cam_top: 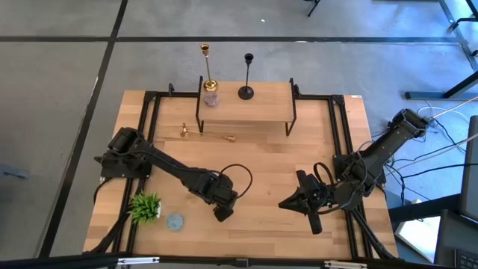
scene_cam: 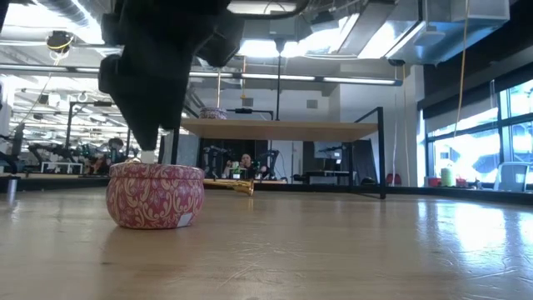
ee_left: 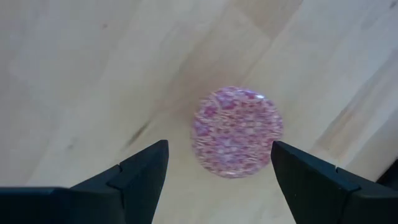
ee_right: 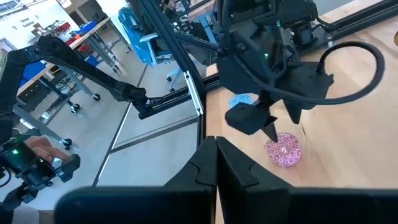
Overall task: Pick & Place candle stick holders
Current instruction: Put the pink scented candle on the shelf
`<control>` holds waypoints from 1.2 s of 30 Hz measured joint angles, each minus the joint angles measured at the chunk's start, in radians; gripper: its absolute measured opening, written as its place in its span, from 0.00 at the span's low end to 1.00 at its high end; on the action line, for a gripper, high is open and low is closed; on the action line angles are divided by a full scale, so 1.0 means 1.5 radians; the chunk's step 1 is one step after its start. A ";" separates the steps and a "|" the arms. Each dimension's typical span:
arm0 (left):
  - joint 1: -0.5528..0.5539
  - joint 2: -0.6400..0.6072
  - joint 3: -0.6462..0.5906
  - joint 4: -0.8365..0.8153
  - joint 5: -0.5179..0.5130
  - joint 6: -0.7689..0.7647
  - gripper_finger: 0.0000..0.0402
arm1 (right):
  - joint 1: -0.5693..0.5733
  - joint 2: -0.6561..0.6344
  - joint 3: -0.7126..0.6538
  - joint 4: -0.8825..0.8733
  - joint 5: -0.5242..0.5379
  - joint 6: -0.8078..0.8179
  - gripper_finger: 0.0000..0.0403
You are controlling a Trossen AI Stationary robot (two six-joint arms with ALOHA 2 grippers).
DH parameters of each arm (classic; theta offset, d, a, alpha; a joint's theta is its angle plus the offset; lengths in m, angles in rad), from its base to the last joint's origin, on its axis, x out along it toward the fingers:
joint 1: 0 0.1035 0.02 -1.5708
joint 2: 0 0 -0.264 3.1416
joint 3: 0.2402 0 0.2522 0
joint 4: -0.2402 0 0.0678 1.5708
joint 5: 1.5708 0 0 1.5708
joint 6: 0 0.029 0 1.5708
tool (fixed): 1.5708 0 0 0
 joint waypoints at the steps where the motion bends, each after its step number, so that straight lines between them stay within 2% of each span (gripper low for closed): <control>1: 0.000 0.000 0.000 0.002 -0.001 0.007 0.70 | 0.000 0.000 0.000 0.000 0.000 0.004 0.00; 11: 0.002 0.003 0.001 0.067 0.026 0.037 0.71 | 0.000 0.000 0.000 0.000 0.000 0.009 0.00; 18: 0.003 0.004 0.001 0.024 0.017 0.032 0.78 | 0.000 0.000 0.000 0.001 0.000 0.009 0.00; 24: 0.003 0.007 0.001 0.032 0.017 0.036 0.83 | 0.000 0.000 0.000 0.004 0.000 0.008 0.00; 36: -0.008 0.093 0.001 0.059 0.048 0.061 0.84 | 0.000 0.000 0.000 0.005 0.000 0.008 0.00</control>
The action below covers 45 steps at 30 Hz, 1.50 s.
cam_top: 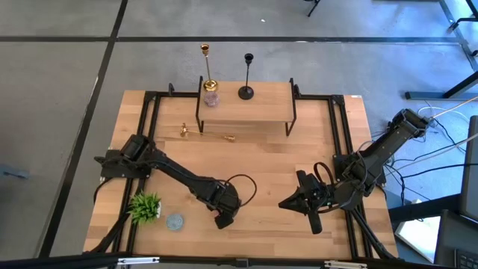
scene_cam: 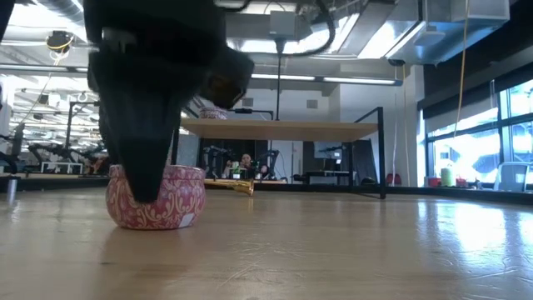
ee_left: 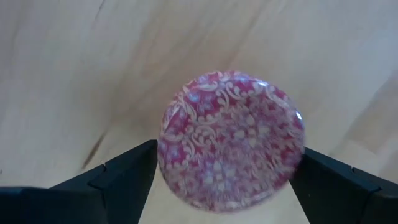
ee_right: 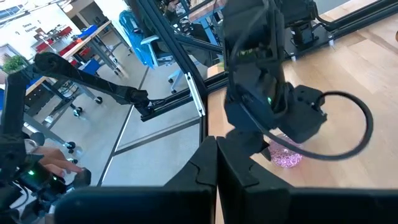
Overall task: Pick & Place candle stick holders
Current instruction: Put the pink scented candle on the shelf
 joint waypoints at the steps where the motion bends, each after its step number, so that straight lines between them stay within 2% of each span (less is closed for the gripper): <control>1: 0.001 0.003 0.000 0.000 0.000 0.000 0.84 | 0.000 0.000 0.000 0.000 0.000 0.000 0.00; 16: 0.012 0.007 0.000 0.021 -0.012 0.038 0.84 | 0.000 0.000 0.000 -0.006 -0.005 0.000 0.00; 23: 0.012 0.007 0.000 0.014 0.006 0.029 0.74 | 0.000 0.000 0.000 -0.008 -0.005 0.000 0.00; 28: 0.012 0.008 0.013 -0.005 -0.004 0.028 0.74 | 0.000 0.000 0.000 -0.011 -0.007 0.000 0.00; 32: 0.016 0.008 0.081 -0.045 -0.039 0.060 0.74 | 0.000 0.000 0.000 -0.011 -0.007 -0.002 0.00; 37: 0.048 0.008 0.210 -0.123 -0.111 0.132 0.74 | -0.005 0.000 0.000 -0.011 -0.006 -0.002 0.00; 42: 0.118 0.007 0.324 -0.205 -0.157 0.209 0.74 | -0.006 0.000 0.000 -0.011 -0.005 -0.002 0.00; 45: 0.180 0.007 0.370 -0.267 -0.175 0.206 0.74 | -0.006 0.000 0.000 -0.011 -0.003 -0.002 0.00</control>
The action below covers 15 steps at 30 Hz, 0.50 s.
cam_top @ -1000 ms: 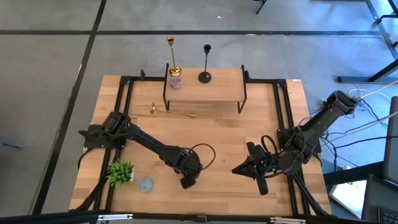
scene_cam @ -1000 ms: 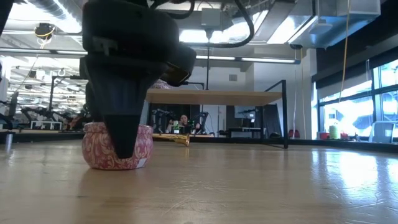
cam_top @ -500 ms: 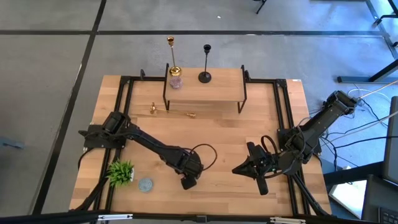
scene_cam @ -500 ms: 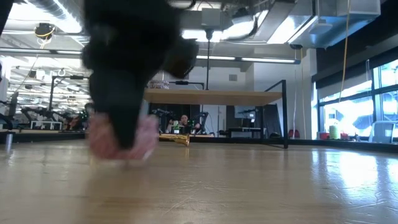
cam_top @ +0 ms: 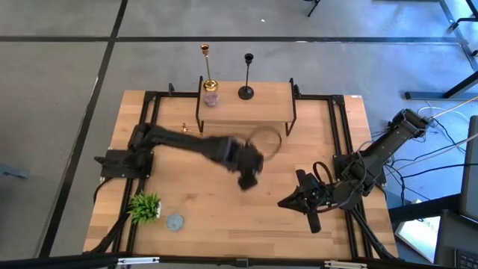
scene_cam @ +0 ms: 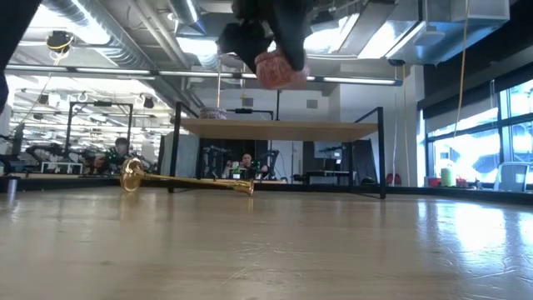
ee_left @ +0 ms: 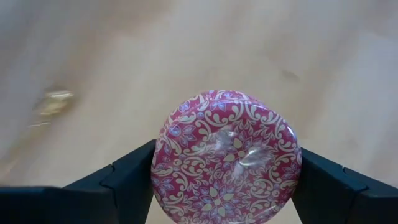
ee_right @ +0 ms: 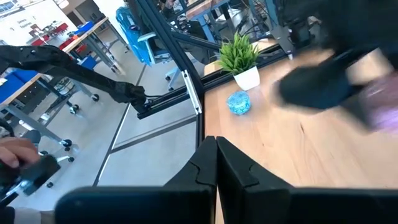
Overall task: Pick & Place candle stick holders
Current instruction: Put the pink scented candle on the shelf
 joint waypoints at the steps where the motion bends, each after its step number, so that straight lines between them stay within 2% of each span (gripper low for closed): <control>1: 0.022 0.000 0.014 -0.020 -0.002 -0.023 0.74 | 0.000 0.000 0.000 0.000 0.002 0.001 0.00; 4: 0.095 0.000 0.044 -0.039 0.010 -0.117 0.74 | 0.000 0.000 0.000 0.003 0.003 0.012 0.00; 11: 0.208 -0.002 0.113 -0.028 0.010 -0.202 0.74 | 0.001 0.000 0.000 0.001 0.002 0.017 0.00; 15: 0.253 -0.001 0.115 -0.014 0.036 -0.163 0.74 | 0.001 0.000 0.000 0.000 -0.002 0.017 0.00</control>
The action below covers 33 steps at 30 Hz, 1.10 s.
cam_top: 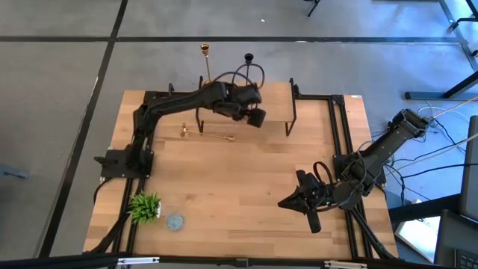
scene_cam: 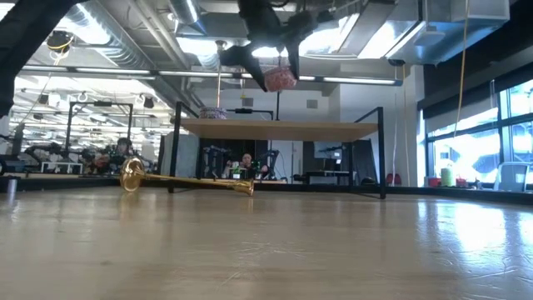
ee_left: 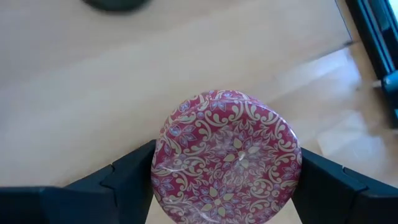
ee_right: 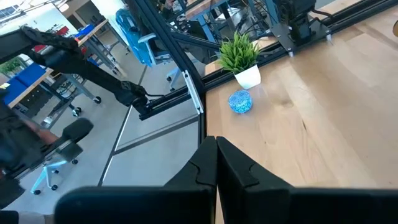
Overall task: Pick & Place candle stick holders
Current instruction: Put the pink scented candle on the shelf
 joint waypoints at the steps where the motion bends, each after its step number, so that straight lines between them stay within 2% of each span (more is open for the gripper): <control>1: 0.002 0.000 0.000 -0.003 0.006 0.012 0.74 | 0.000 0.000 0.000 0.000 0.000 0.000 0.00; 7: -0.005 0.000 -0.003 -0.010 0.046 0.066 0.74 | 0.000 0.000 0.000 -0.007 0.000 0.000 0.00; 12: -0.016 0.000 -0.003 0.016 0.128 0.211 0.74 | 0.000 0.000 0.000 -0.008 0.000 0.000 0.00; 14: -0.017 0.000 -0.003 0.004 0.150 0.291 0.74 | -0.003 0.000 0.000 -0.008 0.000 -0.002 0.00; 20: -0.020 0.000 0.000 -0.007 0.208 0.653 0.74 | -0.011 0.000 0.000 -0.008 0.011 0.000 0.00; 24: -0.023 0.015 0.006 -0.029 0.132 0.763 0.74 | -0.011 0.000 0.000 -0.008 0.060 0.017 0.00; 26: -0.018 0.048 0.023 -0.083 0.090 0.793 0.74 | -0.013 0.000 0.000 -0.005 0.093 0.031 0.00; 30: -0.026 0.146 0.122 -0.207 0.003 0.832 0.74 | -0.018 0.003 0.000 0.006 0.134 0.041 0.00; 32: -0.028 0.184 0.166 -0.207 0.009 0.831 0.74 | -0.022 0.004 0.000 0.006 0.149 0.050 0.00; 33: -0.027 0.184 0.160 -0.174 0.016 0.828 0.74 | -0.023 0.006 0.000 0.007 0.156 0.055 0.00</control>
